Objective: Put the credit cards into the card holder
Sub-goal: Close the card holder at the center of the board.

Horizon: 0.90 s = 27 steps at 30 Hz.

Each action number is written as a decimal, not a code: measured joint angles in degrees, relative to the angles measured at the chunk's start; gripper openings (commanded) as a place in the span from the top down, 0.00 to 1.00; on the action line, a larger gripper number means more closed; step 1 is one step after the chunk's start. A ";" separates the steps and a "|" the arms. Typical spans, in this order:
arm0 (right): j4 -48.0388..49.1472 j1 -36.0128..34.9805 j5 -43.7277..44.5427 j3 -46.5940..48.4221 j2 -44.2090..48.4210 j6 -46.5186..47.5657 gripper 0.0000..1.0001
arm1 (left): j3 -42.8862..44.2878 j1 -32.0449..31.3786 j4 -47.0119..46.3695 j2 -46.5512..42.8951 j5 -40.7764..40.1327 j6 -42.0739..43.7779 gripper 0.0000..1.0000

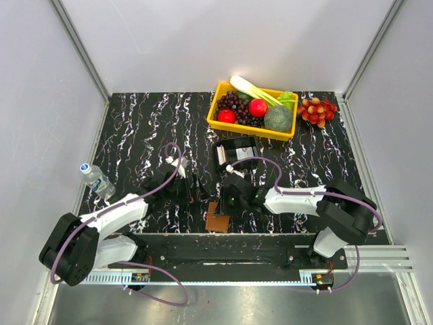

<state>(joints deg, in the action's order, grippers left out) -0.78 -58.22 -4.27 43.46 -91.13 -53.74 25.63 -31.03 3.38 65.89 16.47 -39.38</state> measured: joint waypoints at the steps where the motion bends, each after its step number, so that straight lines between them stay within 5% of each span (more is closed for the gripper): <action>1: -0.02 0.00 -0.09 0.00 0.13 -0.02 0.78 | 0.00 0.00 0.00 0.00 0.02 0.09 0.03; 14: -0.04 -0.02 -1.11 -0.02 0.66 -0.09 1.00 | 0.00 0.00 0.02 0.00 0.28 0.39 0.03; 24: -0.94 -0.02 -0.20 -0.02 0.74 -0.07 1.00 | 0.00 0.00 0.00 0.20 2.21 1.20 0.04; 27: -1.70 -0.02 0.48 -0.02 1.07 -0.04 1.00 | 0.00 0.00 0.09 -0.28 2.89 1.95 0.11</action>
<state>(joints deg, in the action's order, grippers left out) -2.48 -58.24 -3.79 43.44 -90.06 -53.78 25.63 -31.03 3.46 65.60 19.35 -37.43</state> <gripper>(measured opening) 0.009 0.950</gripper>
